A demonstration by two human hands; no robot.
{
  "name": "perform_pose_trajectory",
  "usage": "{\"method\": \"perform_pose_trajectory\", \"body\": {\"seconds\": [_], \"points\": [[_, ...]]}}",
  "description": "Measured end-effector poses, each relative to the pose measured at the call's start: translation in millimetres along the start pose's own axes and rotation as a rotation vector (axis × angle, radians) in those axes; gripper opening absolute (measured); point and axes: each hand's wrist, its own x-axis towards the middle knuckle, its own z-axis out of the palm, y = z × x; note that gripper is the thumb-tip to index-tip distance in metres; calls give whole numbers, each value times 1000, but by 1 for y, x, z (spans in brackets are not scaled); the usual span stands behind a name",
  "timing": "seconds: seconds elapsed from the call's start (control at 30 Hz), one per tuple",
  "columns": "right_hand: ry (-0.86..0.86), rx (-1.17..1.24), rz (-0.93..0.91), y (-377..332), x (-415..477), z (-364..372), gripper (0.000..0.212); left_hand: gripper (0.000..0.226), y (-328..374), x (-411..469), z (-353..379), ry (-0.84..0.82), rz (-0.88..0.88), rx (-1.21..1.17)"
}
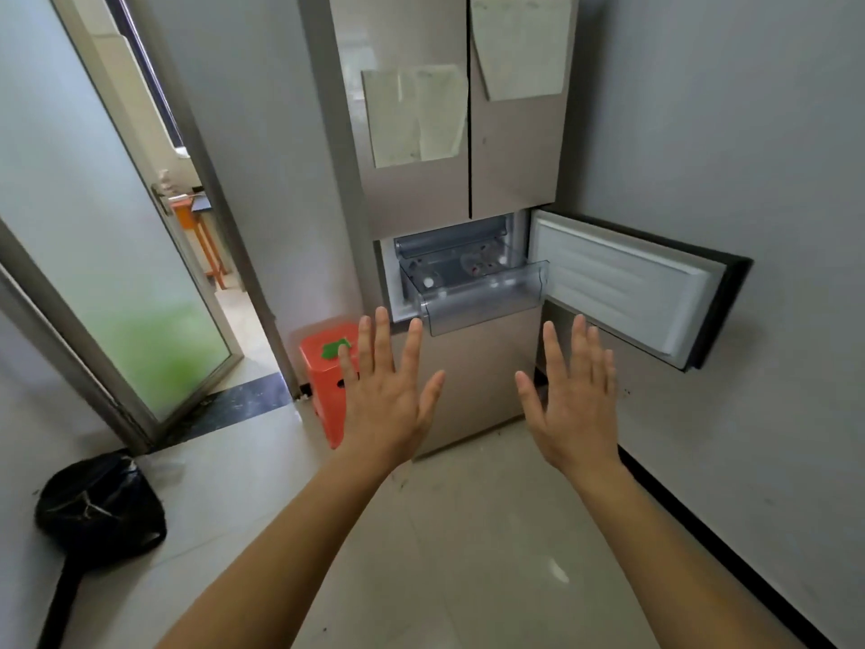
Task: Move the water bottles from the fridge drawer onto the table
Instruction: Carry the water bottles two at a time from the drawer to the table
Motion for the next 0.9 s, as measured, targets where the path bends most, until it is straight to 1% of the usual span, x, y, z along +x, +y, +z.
{"method": "perform_pose_trajectory", "body": {"seconds": [0.13,0.3,0.47,0.6,0.73,0.9], "points": [[-41,3,-44,32,49,21,71,73,20,43,23,-26,-33,27],[-82,34,-73,51,102,64,72,71,23,94,57,-29,-46,24],[-125,40,-101,69,153,123,70,71,15,156,115,-67,-68,9],[-145,4,-102,86,216,172,69,71,9,228,167,-103,-60,-43],[-196,-35,-53,98,291,214,69,70,1,305,214,-198,-54,-114],[-271,-79,9,119,361,259,71,70,-5,387,265,-320,-14,-127]]}}
